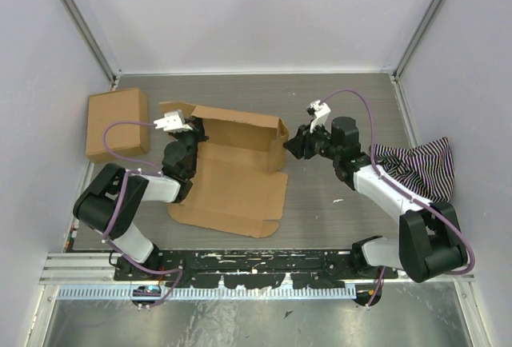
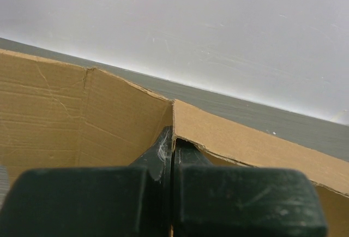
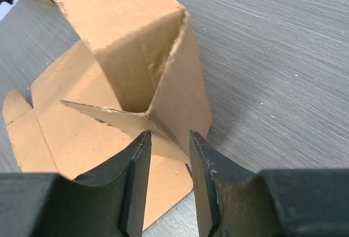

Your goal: Fold the paper box

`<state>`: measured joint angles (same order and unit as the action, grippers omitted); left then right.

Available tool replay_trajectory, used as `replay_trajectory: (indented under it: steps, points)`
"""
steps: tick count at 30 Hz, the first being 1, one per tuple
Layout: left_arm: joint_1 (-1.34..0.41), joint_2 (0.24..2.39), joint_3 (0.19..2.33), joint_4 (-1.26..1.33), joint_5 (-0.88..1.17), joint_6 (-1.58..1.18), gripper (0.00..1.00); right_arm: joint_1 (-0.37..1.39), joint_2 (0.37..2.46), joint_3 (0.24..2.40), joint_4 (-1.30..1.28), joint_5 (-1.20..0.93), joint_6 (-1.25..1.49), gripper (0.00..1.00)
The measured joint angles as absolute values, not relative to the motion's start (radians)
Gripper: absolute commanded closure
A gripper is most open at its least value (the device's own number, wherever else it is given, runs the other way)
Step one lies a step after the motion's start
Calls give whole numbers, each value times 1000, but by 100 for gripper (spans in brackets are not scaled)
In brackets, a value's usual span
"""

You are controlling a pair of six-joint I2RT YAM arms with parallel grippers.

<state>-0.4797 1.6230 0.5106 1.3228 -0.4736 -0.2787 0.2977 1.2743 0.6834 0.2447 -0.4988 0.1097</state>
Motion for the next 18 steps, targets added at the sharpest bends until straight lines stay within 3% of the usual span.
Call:
replay_trajectory:
  steps: [7, 18]
  points:
    - [-479, 1647, 505, 1324, -461, -281, 100, 375, 1307, 738, 212, -483, 80, 59]
    - [-479, 1687, 485, 1391, -462, -270, 100, 479, 1372, 753, 214, -281, 86, 59]
